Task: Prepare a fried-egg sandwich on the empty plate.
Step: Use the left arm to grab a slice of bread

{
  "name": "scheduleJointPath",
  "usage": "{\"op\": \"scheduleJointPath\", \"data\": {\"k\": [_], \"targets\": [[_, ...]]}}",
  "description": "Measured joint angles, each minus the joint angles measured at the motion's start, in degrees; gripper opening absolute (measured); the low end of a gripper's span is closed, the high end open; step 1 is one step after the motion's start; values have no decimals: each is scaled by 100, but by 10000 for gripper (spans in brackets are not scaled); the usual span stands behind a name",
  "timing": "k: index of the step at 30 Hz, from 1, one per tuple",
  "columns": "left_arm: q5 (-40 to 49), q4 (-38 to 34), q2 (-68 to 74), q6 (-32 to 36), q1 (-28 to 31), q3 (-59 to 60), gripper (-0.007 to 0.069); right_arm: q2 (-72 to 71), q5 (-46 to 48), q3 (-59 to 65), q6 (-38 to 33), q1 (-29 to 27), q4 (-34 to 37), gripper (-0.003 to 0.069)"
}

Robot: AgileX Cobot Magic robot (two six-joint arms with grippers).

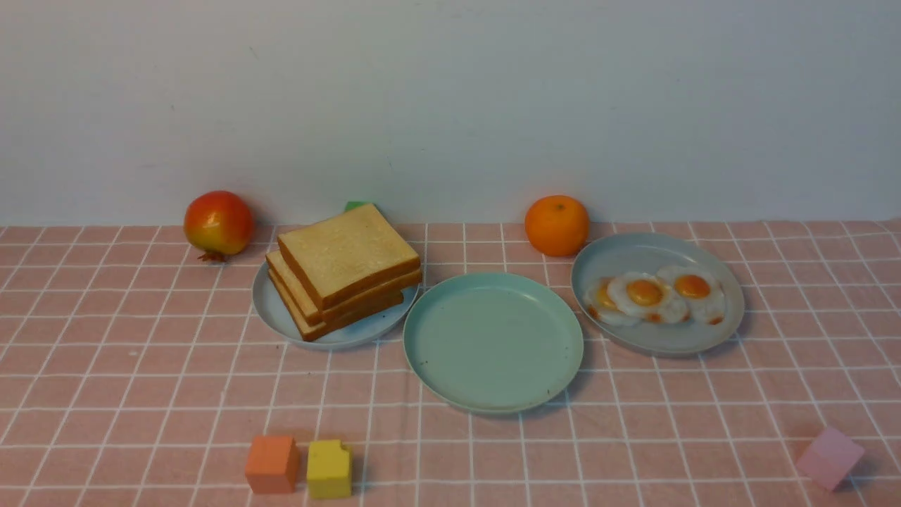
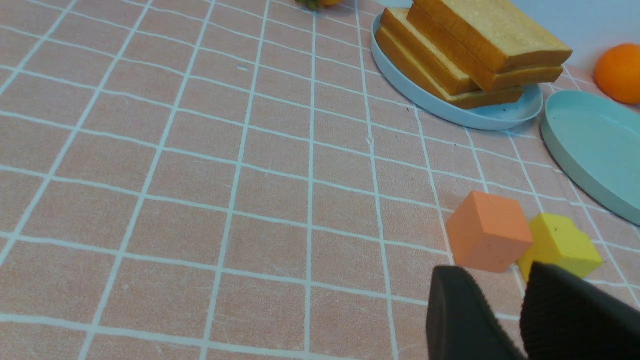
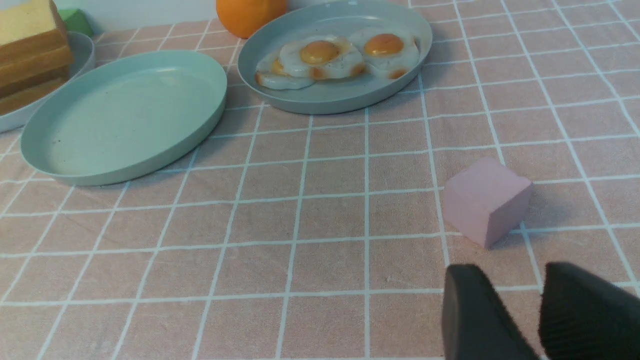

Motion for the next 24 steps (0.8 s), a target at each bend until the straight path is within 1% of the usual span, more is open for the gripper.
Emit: {"op": "scheduleJointPath", "data": {"k": [13, 15, 17, 19, 24], "targets": [[0, 7, 0, 0, 0, 0, 240, 0, 0, 0, 0, 0, 0, 239], [0, 107, 0, 0, 0, 0, 240, 0, 0, 0, 0, 0, 0, 239], [-32, 476, 0, 0, 0, 0, 240, 0, 0, 0, 0, 0, 0, 239], [-32, 645, 0, 0, 0, 0, 240, 0, 0, 0, 0, 0, 0, 239], [-32, 774, 0, 0, 0, 0, 240, 0, 0, 0, 0, 0, 0, 239]]}}
